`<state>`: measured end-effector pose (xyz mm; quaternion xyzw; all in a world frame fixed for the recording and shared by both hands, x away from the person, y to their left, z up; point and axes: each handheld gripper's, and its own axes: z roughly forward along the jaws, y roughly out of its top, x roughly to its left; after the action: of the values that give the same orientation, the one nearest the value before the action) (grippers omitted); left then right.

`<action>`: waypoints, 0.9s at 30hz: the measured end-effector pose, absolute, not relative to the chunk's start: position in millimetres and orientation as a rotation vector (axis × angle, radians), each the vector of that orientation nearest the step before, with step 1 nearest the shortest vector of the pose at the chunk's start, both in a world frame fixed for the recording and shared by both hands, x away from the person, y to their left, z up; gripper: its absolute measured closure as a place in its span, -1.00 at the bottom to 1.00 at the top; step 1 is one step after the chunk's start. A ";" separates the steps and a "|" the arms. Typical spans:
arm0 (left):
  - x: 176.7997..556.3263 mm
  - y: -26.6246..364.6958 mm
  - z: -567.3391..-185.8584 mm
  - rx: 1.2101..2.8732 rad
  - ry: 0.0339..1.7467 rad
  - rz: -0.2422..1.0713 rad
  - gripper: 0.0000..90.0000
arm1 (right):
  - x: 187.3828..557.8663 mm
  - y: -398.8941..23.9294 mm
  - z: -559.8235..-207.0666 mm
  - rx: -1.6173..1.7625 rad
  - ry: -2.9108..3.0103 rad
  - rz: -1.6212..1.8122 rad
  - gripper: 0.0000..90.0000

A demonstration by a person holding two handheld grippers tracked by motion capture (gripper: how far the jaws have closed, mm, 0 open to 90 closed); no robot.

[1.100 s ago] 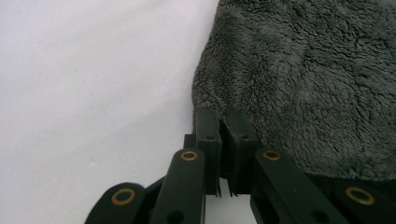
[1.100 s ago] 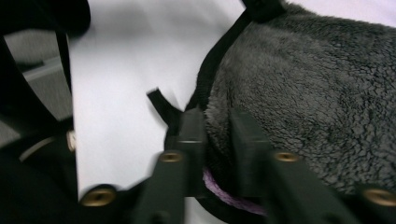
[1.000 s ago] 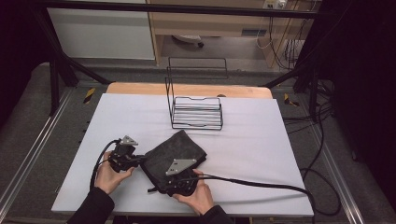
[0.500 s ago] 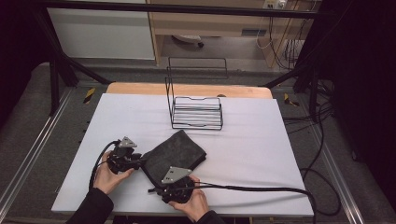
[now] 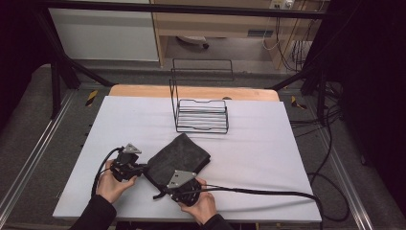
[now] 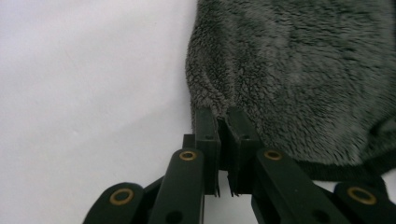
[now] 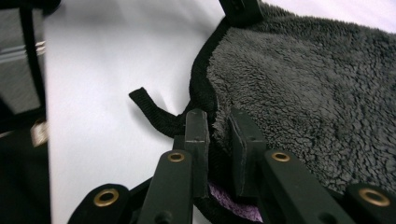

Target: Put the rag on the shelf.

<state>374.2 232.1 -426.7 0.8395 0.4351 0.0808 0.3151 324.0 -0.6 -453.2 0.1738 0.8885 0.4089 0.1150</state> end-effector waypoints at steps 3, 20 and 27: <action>361.1 235.8 -424.0 2.188 1.146 0.183 0.87 | 328.8 -9.3 -447.4 0.469 2.671 1.210 0.78; 336.1 234.3 -422.2 2.192 1.144 0.289 0.65 | 388.3 -81.3 -418.5 1.029 2.322 1.234 -0.09; 354.6 233.5 -416.2 2.199 1.100 0.297 0.28 | 421.1 -79.8 -442.1 1.201 2.300 1.141 0.00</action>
<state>354.6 233.5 -416.2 0.8393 0.4197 0.1135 0.3263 421.1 -79.8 -442.1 0.4188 0.8019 0.3976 0.1528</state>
